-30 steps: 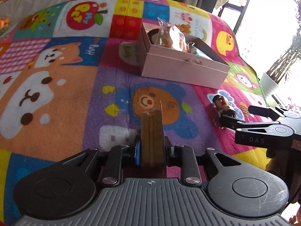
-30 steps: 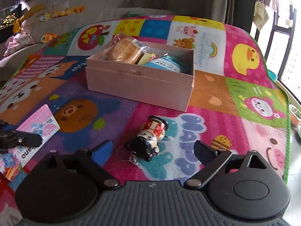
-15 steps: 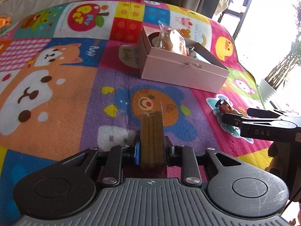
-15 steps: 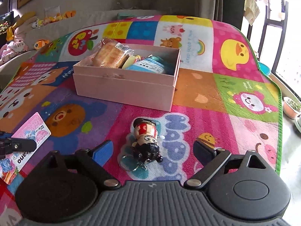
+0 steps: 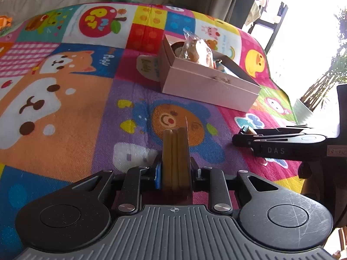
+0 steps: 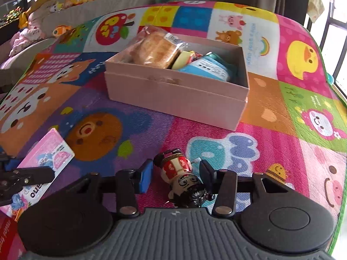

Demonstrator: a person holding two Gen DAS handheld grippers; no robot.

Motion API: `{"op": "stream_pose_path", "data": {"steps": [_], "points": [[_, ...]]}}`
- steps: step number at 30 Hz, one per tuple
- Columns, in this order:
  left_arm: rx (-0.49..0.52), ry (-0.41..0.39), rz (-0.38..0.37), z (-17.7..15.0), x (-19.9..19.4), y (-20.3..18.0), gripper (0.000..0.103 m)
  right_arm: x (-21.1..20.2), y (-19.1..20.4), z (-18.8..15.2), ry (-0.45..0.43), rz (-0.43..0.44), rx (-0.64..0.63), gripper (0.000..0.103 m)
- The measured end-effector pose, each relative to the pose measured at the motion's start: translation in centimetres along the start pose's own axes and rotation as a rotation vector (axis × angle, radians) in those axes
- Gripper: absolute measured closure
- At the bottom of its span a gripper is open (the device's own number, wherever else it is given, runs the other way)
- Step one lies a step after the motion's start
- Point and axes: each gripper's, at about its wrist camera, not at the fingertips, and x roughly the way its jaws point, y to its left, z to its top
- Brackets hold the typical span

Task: Organize objects
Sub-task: 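Grasp the red-and-black figure keychain with the right tool while the left holds the Volcano pack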

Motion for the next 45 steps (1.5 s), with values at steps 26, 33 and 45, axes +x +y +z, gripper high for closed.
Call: {"op": "stream_pose_path", "data": {"steps": [26, 33, 45], "points": [[-0.015, -0.003, -0.013, -0.1, -0.1, 0.3, 0.076, -4.8, -2.0, -3.6, 0.044, -0.058, -0.118, 0.027], [-0.015, -0.003, -0.013, -0.1, -0.1, 0.4, 0.076, -4.4, -0.9, -2.4, 0.036, 0.070, 0.028, 0.017], [-0.019, -0.004, -0.015, -0.1, -0.2, 0.5, 0.076, -2.7, 3.2, -1.9, 0.006, 0.101, -0.002, 0.040]]}}
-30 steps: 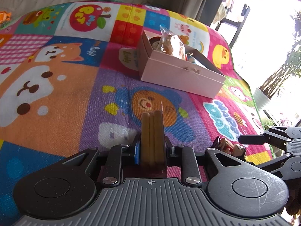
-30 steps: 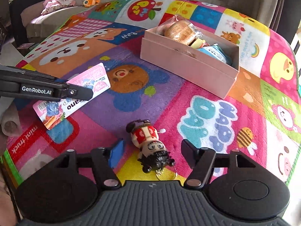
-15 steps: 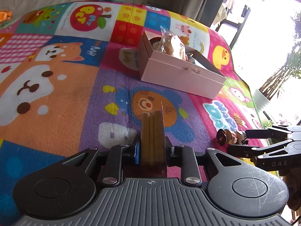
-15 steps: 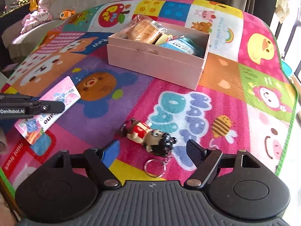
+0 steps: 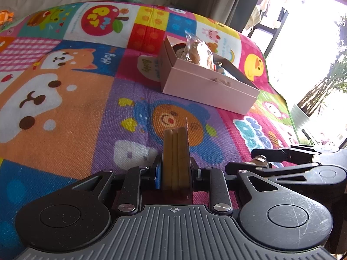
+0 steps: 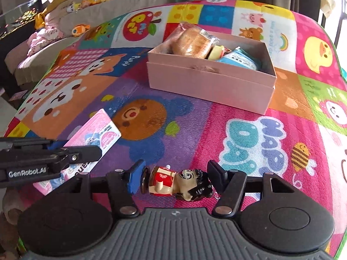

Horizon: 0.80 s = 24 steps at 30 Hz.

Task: Organize objects
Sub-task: 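Grasp the red-and-black figure keychain with the right tool while the left holds the Volcano pack, then drop the Volcano pack into the pink box with the left tool while the right carries the keychain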

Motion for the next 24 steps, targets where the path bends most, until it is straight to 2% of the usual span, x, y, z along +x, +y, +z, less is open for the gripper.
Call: {"op": "stream_pose_path", "data": {"steps": [7, 10, 12, 14, 18, 21, 24], "points": [[0.010, 0.015, 0.007, -0.1, -0.4, -0.4, 0.076, -3.0, 1.1, -1.1, -0.030, -0.016, -0.118, 0.040], [-0.005, 0.036, -0.043, 0.5, -0.6, -0.9, 0.076, -5.7, -0.4, -0.6, -0.099, -0.037, -0.093, 0.041], [-0.005, 0.016, -0.092, 1.8, -1.1, -1.7, 0.076, -7.7, -1.9, 0.0, -0.159, -0.041, -0.056, 0.041], [0.037, -0.028, -0.132, 4.1, -1.5, -3.5, 0.076, -9.2, -3.2, 0.3, -0.214, -0.040, -0.018, 0.041], [0.120, -0.154, -0.170, 11.4, -0.7, -8.1, 0.076, -10.6, -5.1, 0.6, -0.290, -0.024, 0.053, 0.041], [0.104, -0.234, -0.198, 16.8, 2.5, -10.2, 0.076, -10.4, -5.7, 0.6, -0.310, -0.007, 0.086, 0.041], [0.018, -0.246, -0.233, 20.4, 7.3, -10.5, 0.075, -9.9, -6.1, 0.7, -0.310, -0.018, 0.094, 0.041]]}}
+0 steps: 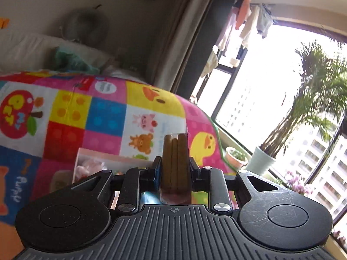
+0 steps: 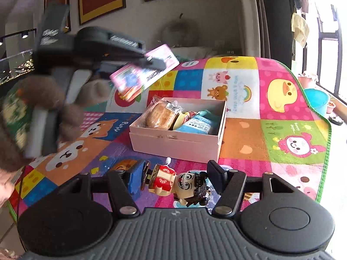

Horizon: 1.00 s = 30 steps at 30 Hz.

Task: Organize objects
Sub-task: 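Drop the Volcano pack into the pink box with the left tool while the right carries the keychain, then lower the keychain figure into the pink box and open the right tool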

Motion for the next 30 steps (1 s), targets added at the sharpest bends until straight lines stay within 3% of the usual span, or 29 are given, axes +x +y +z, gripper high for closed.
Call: {"op": "stream_pose_path", "data": {"steps": [3, 6, 8, 12, 15, 19, 24, 25, 26, 27, 30], "points": [[-0.098, 0.034, 0.045, -1.0, 5.0, 1.7, 0.074, 0.3, -0.7, -0.1, -0.001, -0.022, 0.002, 0.041], [-0.044, 0.081, 0.171, -2.9, 7.9, 2.7, 0.075, 0.9, -1.7, -0.1, 0.011, -0.045, 0.015, 0.041], [-0.071, 0.047, 0.188, -3.3, 7.1, 3.6, 0.075, 1.4, -2.4, -0.2, 0.026, -0.058, 0.029, 0.041], [-0.146, -0.048, 0.157, -3.1, 1.5, 5.4, 0.075, 2.4, -3.3, -0.2, 0.057, -0.065, 0.049, 0.041], [-0.127, -0.037, 0.164, -4.6, -2.6, 6.1, 0.075, 3.1, -3.9, 0.8, 0.071, -0.048, 0.077, 0.041], [-0.059, 0.077, 0.176, -8.1, -5.9, 6.2, 0.075, 4.1, -4.6, 5.2, 0.053, -0.004, 0.114, 0.041], [-0.102, 0.160, 0.164, -11.8, -8.6, 7.4, 0.075, 7.8, -4.8, 15.3, -0.049, -0.003, 0.172, 0.040], [-0.113, 0.170, 0.162, -12.2, -8.9, 7.6, 0.075, 9.1, -5.0, 17.4, -0.071, -0.012, 0.207, 0.036], [-0.118, 0.177, 0.166, -12.5, -9.2, 7.8, 0.075, 10.2, -5.3, 18.8, -0.082, -0.022, 0.232, 0.020], [-0.116, 0.181, 0.174, -12.7, -9.6, 8.0, 0.075, 11.3, -5.5, 19.9, -0.083, -0.041, 0.263, 0.013], [-0.099, 0.179, 0.197, -13.2, -10.8, 8.5, 0.075, 12.6, -5.6, 20.9, -0.086, -0.070, 0.315, 0.013]]}}
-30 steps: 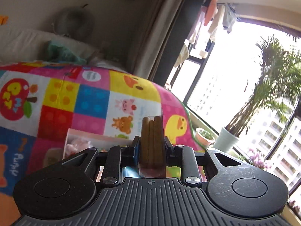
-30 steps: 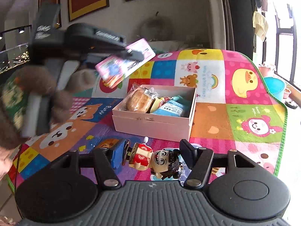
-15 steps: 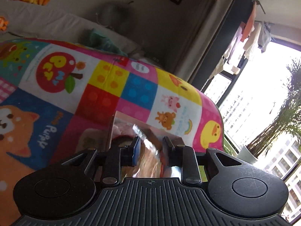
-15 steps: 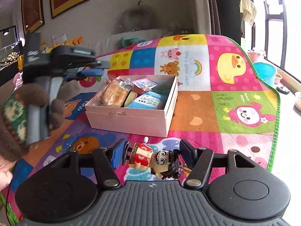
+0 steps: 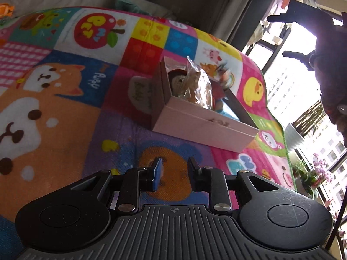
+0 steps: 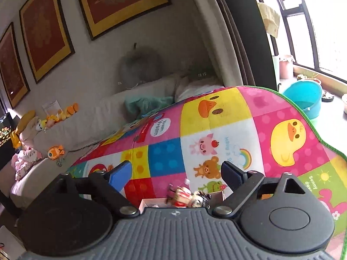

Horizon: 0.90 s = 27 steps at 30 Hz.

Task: Organize objects
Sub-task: 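Lower the keychain figure into the pink box and open the right tool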

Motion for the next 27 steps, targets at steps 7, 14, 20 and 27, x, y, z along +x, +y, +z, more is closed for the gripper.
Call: {"op": "stream_pose_path", "data": {"steps": [7, 14, 20, 27], "points": [[-0.024, 0.002, 0.005, -0.6, -0.2, 0.5, 0.075, -1.8, 0.8, -5.9, 0.071, -0.086, -0.132, 0.006], [0.030, 0.027, 0.050, -1.5, -0.6, -0.6, 0.075, -3.4, -1.2, -14.1, 0.227, -0.110, -0.212, 0.005], [0.033, 0.039, 0.047, -1.8, -0.5, -0.8, 0.075, -4.2, -3.1, -20.4, 0.386, -0.142, -0.171, 0.005], [0.015, 0.006, 0.035, 0.1, 0.0, -1.6, 0.075, -5.9, -3.1, -23.5, 0.366, -0.153, -0.190, 0.001]]}}
